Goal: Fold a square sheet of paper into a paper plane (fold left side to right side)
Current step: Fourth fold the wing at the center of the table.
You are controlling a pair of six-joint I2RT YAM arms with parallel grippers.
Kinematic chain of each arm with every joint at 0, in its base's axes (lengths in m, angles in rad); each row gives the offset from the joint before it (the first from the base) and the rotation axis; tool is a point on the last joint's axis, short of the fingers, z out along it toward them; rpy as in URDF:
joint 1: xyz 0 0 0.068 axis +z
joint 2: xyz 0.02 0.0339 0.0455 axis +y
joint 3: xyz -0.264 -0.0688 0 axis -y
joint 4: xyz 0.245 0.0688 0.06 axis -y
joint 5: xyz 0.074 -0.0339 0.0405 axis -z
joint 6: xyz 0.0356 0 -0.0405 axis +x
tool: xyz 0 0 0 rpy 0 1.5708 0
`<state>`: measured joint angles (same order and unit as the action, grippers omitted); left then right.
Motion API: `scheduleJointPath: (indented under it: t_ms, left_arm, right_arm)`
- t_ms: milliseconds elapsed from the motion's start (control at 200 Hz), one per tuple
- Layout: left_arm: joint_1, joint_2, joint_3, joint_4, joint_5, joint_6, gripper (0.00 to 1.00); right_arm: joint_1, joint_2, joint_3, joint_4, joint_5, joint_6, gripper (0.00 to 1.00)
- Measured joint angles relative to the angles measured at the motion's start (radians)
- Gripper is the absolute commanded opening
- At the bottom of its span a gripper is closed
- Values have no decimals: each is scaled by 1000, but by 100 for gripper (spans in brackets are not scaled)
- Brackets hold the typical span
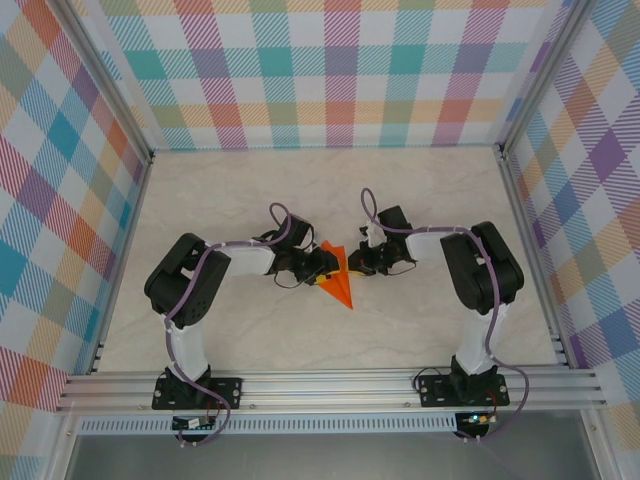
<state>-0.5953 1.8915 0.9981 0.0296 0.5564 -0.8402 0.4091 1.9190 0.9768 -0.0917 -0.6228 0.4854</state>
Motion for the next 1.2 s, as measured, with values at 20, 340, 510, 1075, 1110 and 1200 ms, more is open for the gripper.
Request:
scheduleJointPath:
  t_ms: [20,340,510,1075,1110,1200]
  left_arm:
    - [0,0,0,0,0,0,38]
    - [0,0,0,0,0,0,38]
    - [0,0,0,0,0,0,38]
    - [0,0,5,-8,2,12,41]
    - [0,0,10,-17,3,18,42]
    - [0,-1,31,-39,3,27,43]
  right_arm:
    - [0,0,1,0,1,0,2]
    - [5,6,14,-7,6,-3,2]
    - [5,6,14,-7,6,-4,2]
    - [27,13,58,-84,56,-47,2]
    - [28,14,60,-87,58,-49,2]
    - [30,17,64,-92,59,-53,2]
